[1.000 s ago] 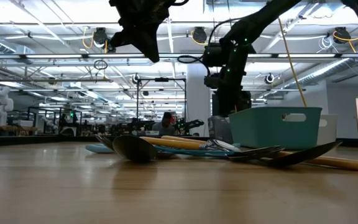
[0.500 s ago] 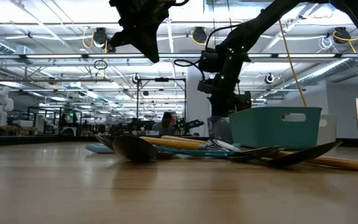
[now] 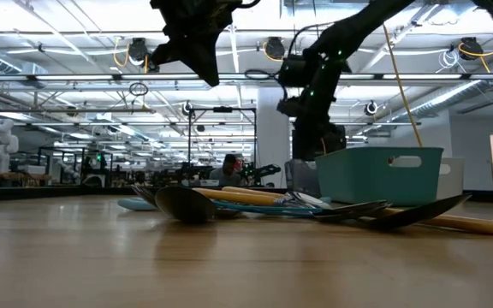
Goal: Sort silverware by color (type)
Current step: Put the orange spoon into the black bin
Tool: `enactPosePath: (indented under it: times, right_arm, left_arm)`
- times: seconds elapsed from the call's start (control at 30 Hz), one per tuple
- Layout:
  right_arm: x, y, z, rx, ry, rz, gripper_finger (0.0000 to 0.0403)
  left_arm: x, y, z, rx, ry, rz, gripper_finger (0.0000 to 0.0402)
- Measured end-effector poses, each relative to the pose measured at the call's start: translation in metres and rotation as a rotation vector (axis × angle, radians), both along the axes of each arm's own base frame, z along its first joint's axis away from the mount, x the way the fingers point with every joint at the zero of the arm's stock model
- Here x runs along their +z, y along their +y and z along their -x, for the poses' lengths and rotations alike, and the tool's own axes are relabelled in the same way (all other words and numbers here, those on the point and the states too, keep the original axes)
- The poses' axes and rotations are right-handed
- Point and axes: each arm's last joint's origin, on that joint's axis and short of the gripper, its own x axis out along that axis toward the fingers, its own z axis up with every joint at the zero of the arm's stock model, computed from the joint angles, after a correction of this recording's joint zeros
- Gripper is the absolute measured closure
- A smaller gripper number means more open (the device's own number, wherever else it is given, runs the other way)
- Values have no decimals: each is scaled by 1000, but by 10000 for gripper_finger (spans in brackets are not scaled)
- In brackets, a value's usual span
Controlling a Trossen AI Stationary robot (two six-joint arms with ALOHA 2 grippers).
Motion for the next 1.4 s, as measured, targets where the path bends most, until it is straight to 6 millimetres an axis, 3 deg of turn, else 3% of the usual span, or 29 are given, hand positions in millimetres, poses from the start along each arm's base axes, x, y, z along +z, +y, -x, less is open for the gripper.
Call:
enactPosePath:
  times: [0.23, 0.4, 0.6, 0.8, 1.1, 1.4]
  right_arm:
    - [56, 28, 26, -38, -72, 21, 399]
    - [97, 66, 43, -66, -169, 16, 399]
    - [128, 116, 56, -13, -257, -2, 399]
    - [137, 157, 67, 59, -237, -58, 399]
    - [136, 193, 69, 89, -164, 4, 399]
    - [135, 217, 69, 147, -146, 14, 399]
  left_arm:
    - [0, -11, 0, -27, 0, 3, 400]
    - [0, -20, 0, -37, -1, -31, 400]
    - [1, -27, 1, -91, 21, -155, 400]
    - [1, -27, 1, -173, 49, -199, 388]
    - [0, -21, 1, -224, 65, -203, 272]
    - [6, -41, 1, -301, 38, -164, 261]
